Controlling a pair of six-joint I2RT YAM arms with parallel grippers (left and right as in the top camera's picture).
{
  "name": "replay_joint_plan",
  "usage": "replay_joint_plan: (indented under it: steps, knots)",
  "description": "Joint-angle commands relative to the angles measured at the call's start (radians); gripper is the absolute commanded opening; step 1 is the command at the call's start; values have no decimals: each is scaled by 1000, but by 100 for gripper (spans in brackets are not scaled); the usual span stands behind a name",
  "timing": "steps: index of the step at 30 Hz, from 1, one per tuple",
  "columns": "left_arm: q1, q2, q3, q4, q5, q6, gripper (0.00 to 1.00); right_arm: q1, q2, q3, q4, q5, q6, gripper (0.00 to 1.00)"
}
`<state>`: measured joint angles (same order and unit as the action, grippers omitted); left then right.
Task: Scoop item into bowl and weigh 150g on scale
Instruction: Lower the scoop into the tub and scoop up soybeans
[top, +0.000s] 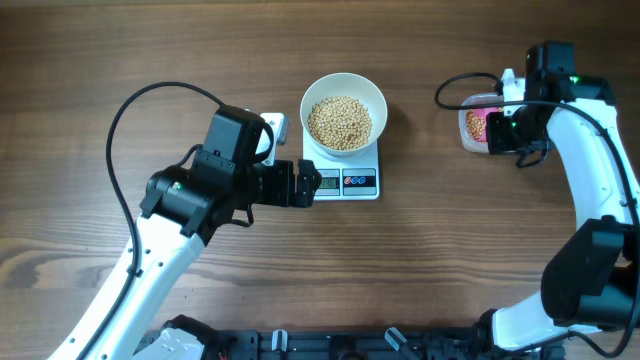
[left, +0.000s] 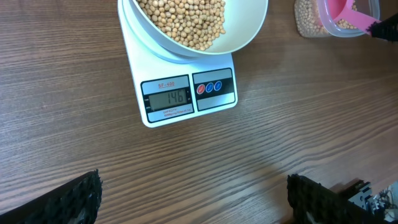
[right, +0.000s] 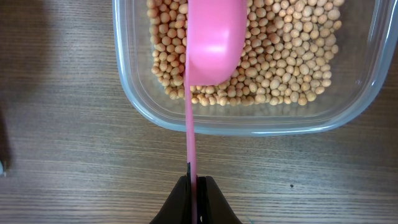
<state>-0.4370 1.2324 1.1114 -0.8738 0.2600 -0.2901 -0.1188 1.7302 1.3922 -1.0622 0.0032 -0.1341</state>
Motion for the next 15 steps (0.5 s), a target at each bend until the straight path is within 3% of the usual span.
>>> replay_joint_plan:
  steps: [1, 15]
  knots:
    - [-5, 4, -4, 2, 9, 21, 100, 0, -7, 5, -5, 28, 33, 4]
    - [-5, 4, -4, 2, 9, 21, 100, 0, -96, 5, 6, -39, 59, 4]
